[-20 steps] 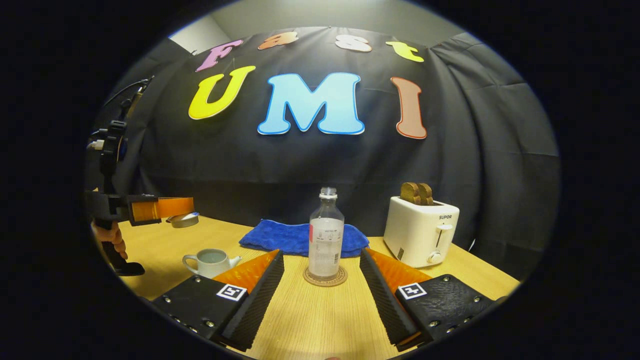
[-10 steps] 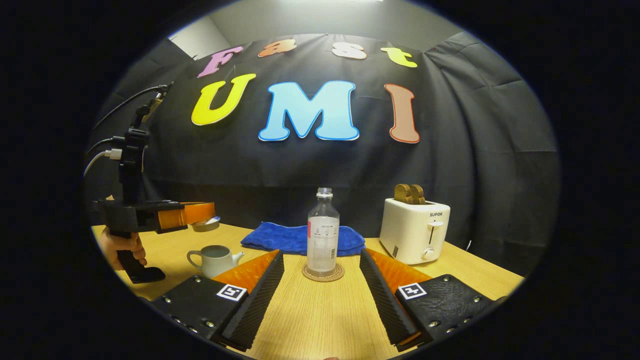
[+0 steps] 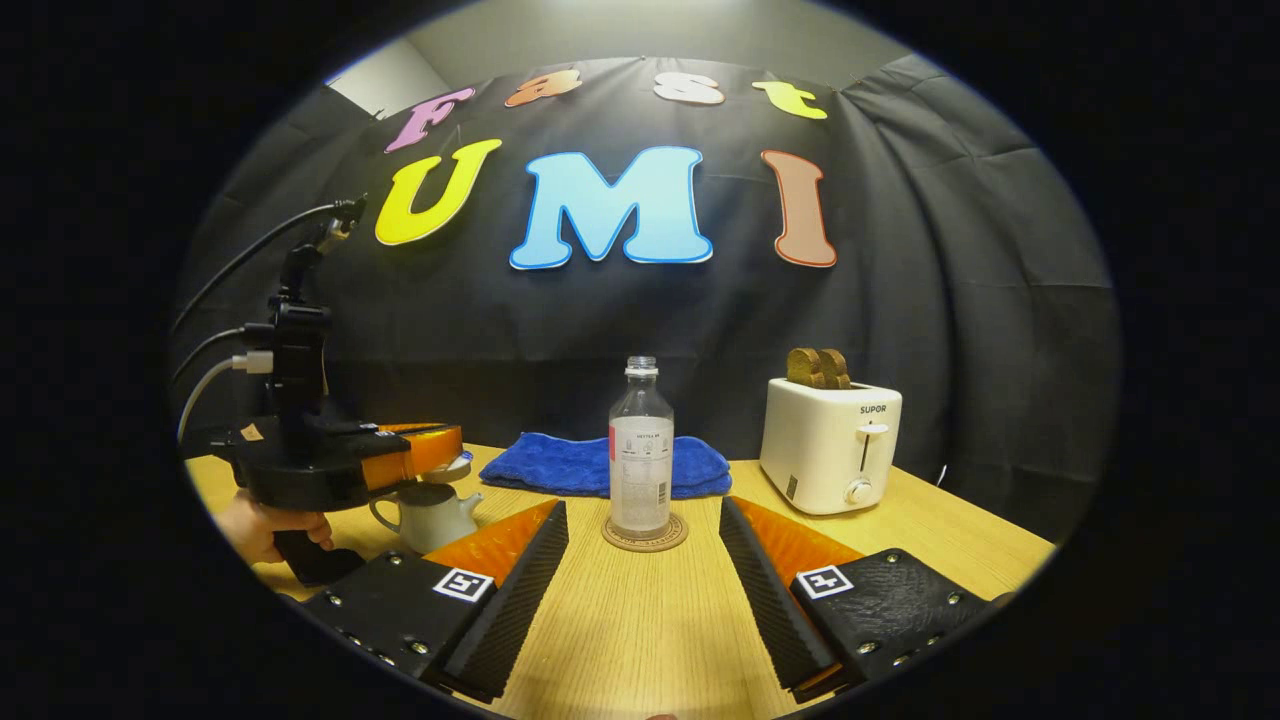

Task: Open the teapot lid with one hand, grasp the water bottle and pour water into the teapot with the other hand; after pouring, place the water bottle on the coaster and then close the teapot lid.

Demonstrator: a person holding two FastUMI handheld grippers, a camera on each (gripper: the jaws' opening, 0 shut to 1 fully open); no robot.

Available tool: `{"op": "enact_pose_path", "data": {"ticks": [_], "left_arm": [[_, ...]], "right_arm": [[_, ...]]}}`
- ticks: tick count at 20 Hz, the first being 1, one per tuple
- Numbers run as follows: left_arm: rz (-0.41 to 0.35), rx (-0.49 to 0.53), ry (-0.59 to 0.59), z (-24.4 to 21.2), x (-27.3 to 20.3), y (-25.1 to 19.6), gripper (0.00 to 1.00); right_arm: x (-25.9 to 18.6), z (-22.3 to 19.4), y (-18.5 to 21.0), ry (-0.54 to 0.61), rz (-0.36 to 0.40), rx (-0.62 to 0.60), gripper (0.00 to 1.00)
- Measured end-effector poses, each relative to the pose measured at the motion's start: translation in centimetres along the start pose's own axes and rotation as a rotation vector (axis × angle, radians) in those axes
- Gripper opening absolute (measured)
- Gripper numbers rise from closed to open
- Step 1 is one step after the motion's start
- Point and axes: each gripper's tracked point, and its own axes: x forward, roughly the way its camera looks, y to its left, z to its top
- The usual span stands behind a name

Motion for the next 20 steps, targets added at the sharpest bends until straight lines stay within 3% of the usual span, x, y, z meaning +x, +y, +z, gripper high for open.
{"op": "enact_pose_path", "data": {"ticks": [20], "left_arm": [[0.019, -0.029, 0.077, -2.5, -1.9, 0.1, 0.13]], "right_arm": [[-0.1, -0.3, 0.1, 0.023, -0.002, 0.012, 0.95]]}}
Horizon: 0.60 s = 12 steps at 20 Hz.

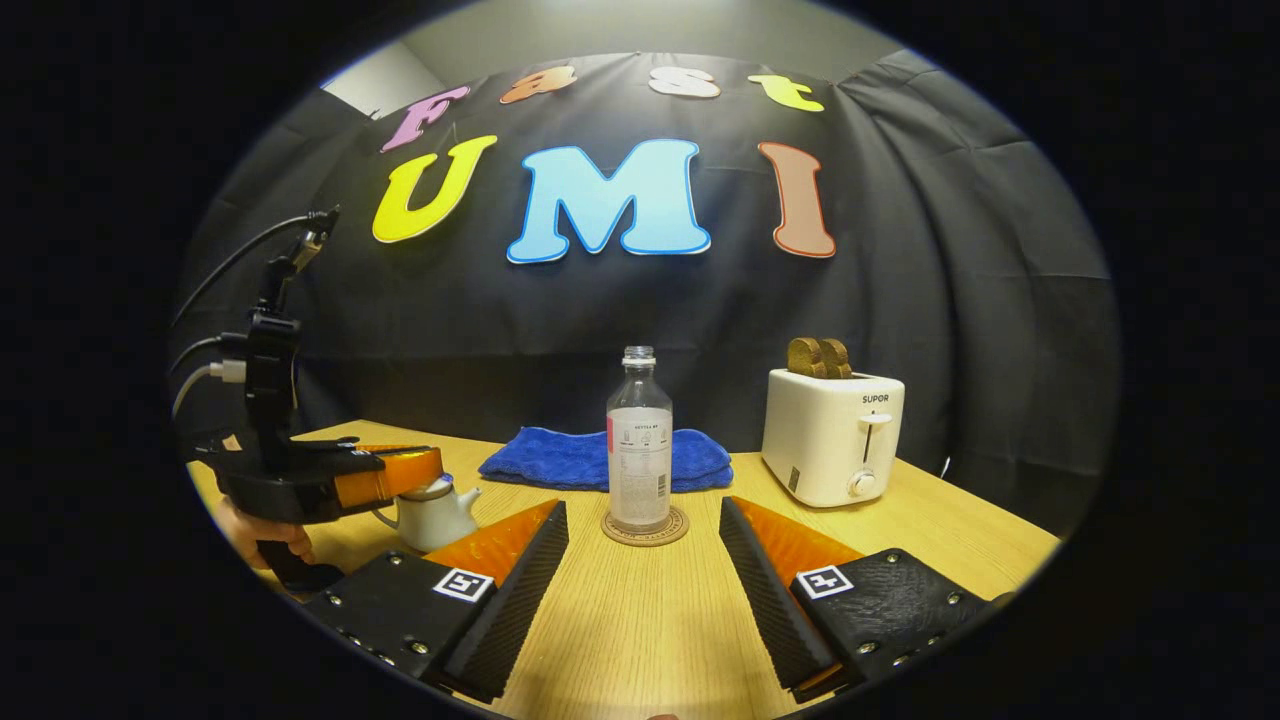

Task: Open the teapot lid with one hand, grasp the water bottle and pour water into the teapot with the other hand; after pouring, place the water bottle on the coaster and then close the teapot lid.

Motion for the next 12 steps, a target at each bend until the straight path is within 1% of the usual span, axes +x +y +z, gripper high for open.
{"op": "enact_pose_path", "data": {"ticks": [1, 3, 4, 5, 6, 8, 9, 11, 12], "left_arm": [[0.002, 0.003, 0.004, -0.1, 0.0, -0.1, 0.12], [0.007, 0.007, 0.004, -0.2, 0.0, -0.2, 0.14], [0.006, 0.008, 0.005, -0.2, 0.0, -0.2, 0.13], [0.001, 0.004, 0.004, -0.2, 0.0, -0.3, 0.14], [-0.013, -0.005, 0.001, -0.2, 0.0, -0.4, 0.19], [-0.016, -0.010, -0.002, 0.1, -0.1, -0.5, 0.19], [-0.024, -0.011, 0.001, 0.0, 0.0, -0.7, 0.22], [-0.059, -0.030, -0.003, 0.3, -0.5, -1.7, 0.42], [-0.062, -0.033, -0.017, 0.7, -0.9, -2.0, 0.55]], "right_arm": [[-0.1, 0.1, 0.1, -0.002, 0.000, 0.001, 0.95], [-0.1, 0.1, 0.1, -0.006, -0.001, -0.002, 0.95], [0.0, 0.2, 0.1, -0.007, -0.001, -0.005, 0.95], [-0.1, 0.1, 0.1, -0.007, -0.001, -0.007, 0.95], [-0.2, 0.2, 0.2, -0.006, 0.000, -0.007, 0.95], [-0.3, 0.2, 0.3, -0.006, 0.001, -0.005, 0.95], [-0.2, 0.2, 0.2, -0.008, 0.003, -0.005, 0.95], [-0.3, 0.3, 0.3, -0.011, 0.000, -0.012, 0.95], [-0.3, 0.3, 0.3, -0.012, -0.002, -0.016, 0.95]]}}
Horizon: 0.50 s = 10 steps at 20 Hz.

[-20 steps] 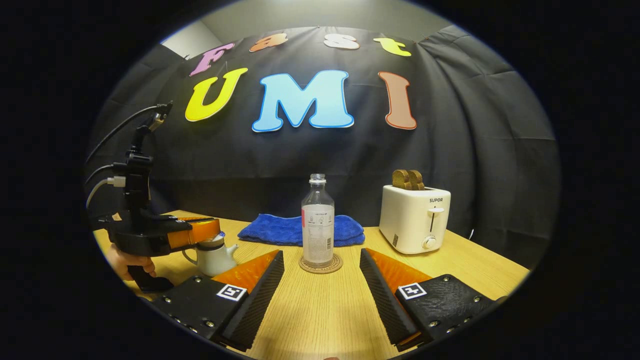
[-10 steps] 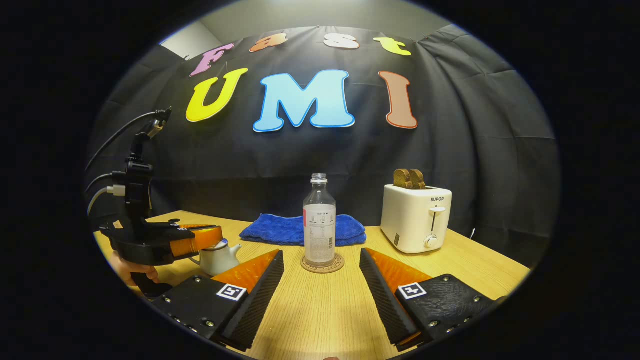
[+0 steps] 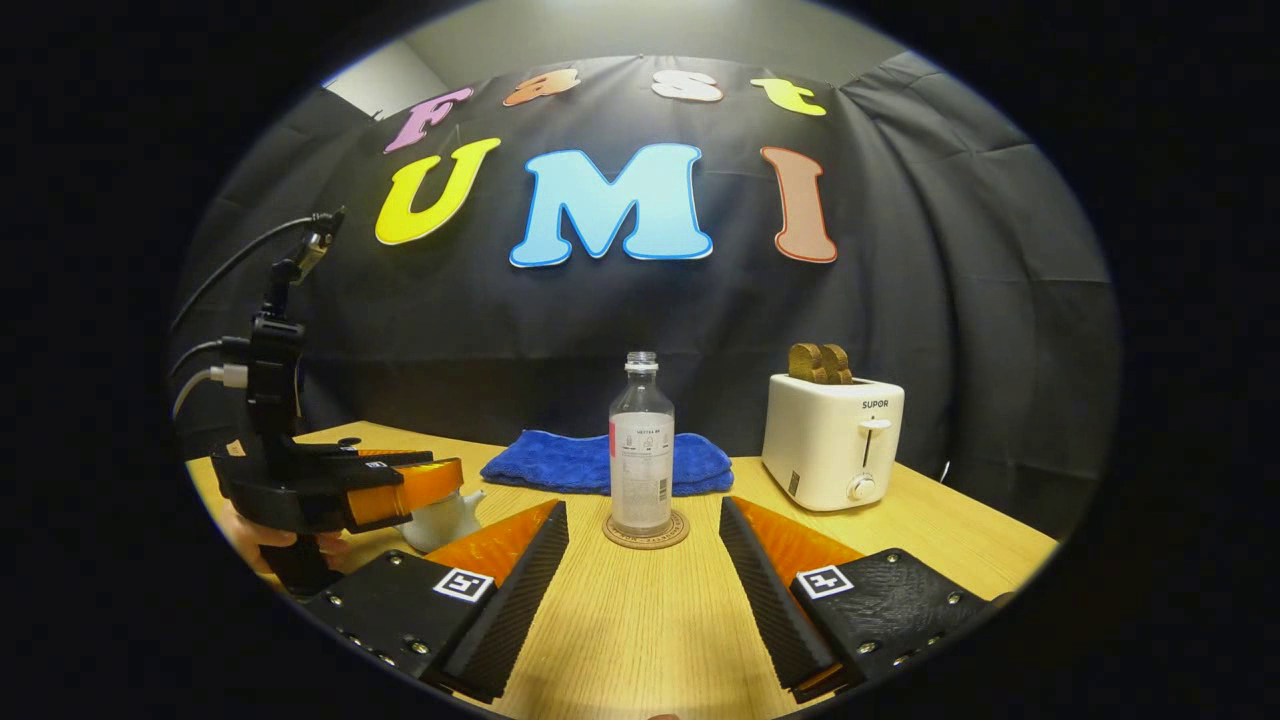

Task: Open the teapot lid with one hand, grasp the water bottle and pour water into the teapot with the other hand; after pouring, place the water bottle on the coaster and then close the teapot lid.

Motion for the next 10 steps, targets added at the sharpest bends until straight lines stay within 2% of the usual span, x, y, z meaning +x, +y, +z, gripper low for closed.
{"op": "enact_pose_path", "data": {"ticks": [3, 7, 10], "left_arm": [[0.010, 0.023, -0.033, 1.1, -1.5, -0.4, 0.73], [0.057, 0.011, -0.073, 1.8, -5.2, 0.3, 0.86], [0.107, 0.029, -0.091, 1.7, -8.3, 1.2, 0.86]], "right_arm": [[-0.2, -0.1, 0.4, 0.004, 0.008, -0.001, 0.95], [-1.0, 0.1, 1.4, -0.002, 0.025, 0.006, 0.95], [-2.5, 0.4, 1.7, -0.016, 0.032, 0.001, 0.95]]}}
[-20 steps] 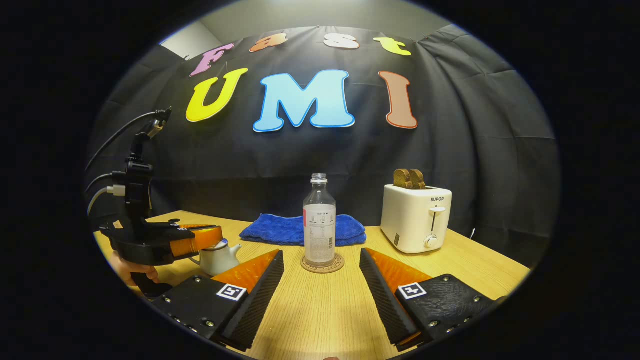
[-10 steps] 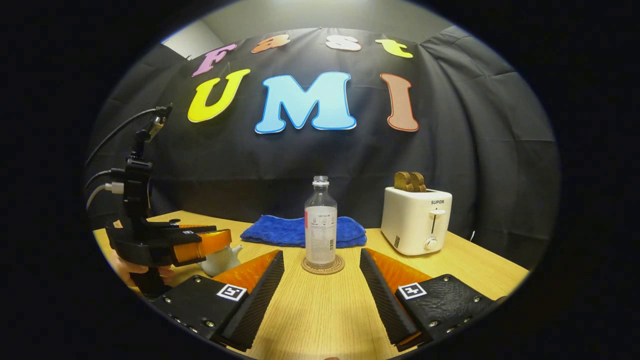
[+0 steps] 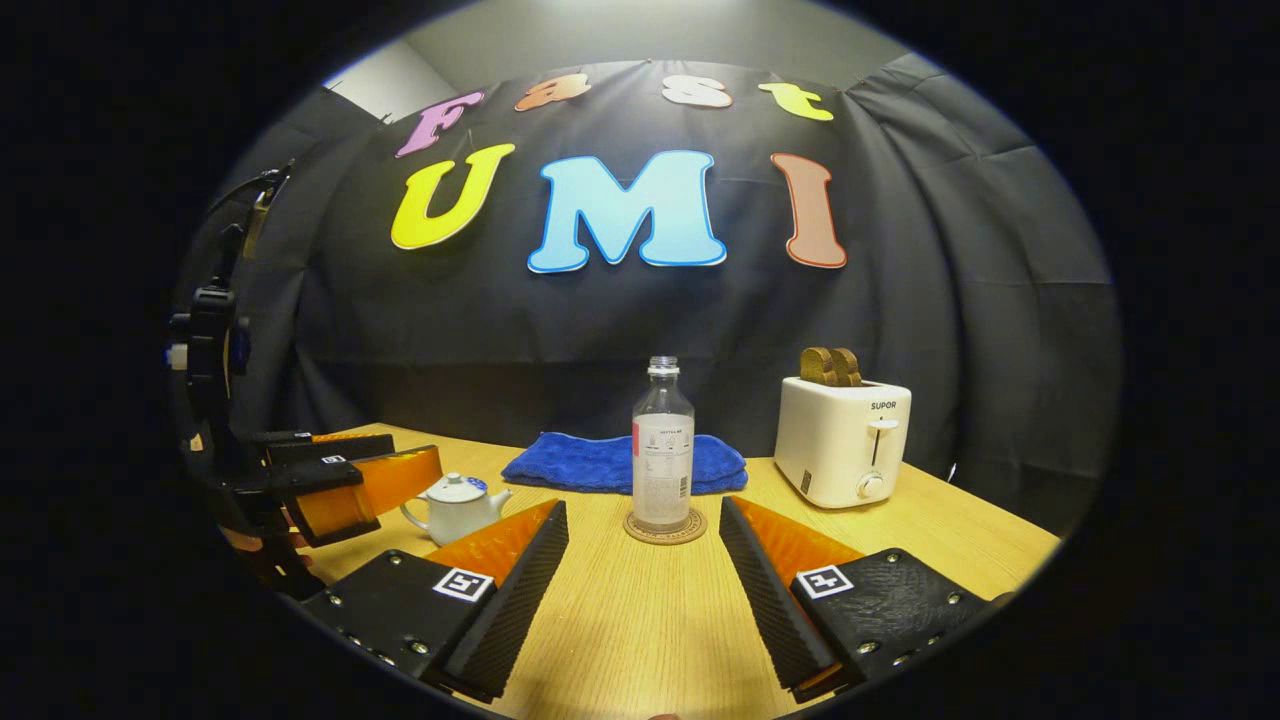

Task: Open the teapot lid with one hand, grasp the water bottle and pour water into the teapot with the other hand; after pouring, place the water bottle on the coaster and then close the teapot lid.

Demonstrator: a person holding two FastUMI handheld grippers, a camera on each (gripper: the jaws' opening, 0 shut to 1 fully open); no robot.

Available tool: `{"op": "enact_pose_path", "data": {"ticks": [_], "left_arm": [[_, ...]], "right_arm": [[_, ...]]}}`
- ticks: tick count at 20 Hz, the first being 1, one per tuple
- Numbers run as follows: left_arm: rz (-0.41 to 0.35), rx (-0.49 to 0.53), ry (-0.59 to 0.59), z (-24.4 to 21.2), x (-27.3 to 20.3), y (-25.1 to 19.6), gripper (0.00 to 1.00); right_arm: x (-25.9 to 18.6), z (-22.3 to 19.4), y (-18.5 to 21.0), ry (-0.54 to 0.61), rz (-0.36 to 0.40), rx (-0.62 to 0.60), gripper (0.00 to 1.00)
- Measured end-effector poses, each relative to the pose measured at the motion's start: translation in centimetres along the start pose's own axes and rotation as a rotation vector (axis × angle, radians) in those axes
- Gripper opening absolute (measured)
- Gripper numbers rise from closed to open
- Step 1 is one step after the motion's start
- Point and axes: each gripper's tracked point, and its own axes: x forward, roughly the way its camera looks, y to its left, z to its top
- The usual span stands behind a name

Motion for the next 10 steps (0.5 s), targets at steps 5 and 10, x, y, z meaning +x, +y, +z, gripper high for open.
{"op": "enact_pose_path", "data": {"ticks": [5, 10], "left_arm": [[0.024, -0.021, -0.010, -0.4, -4.9, -0.2, 0.87], [0.030, -0.052, -0.039, 0.1, -8.0, -0.9, 0.87]], "right_arm": [[-3.9, 0.7, 0.2, -0.035, -0.013, -0.022, 0.95], [-7.3, 1.1, 0.3, -0.072, -0.022, -0.038, 0.94]]}}
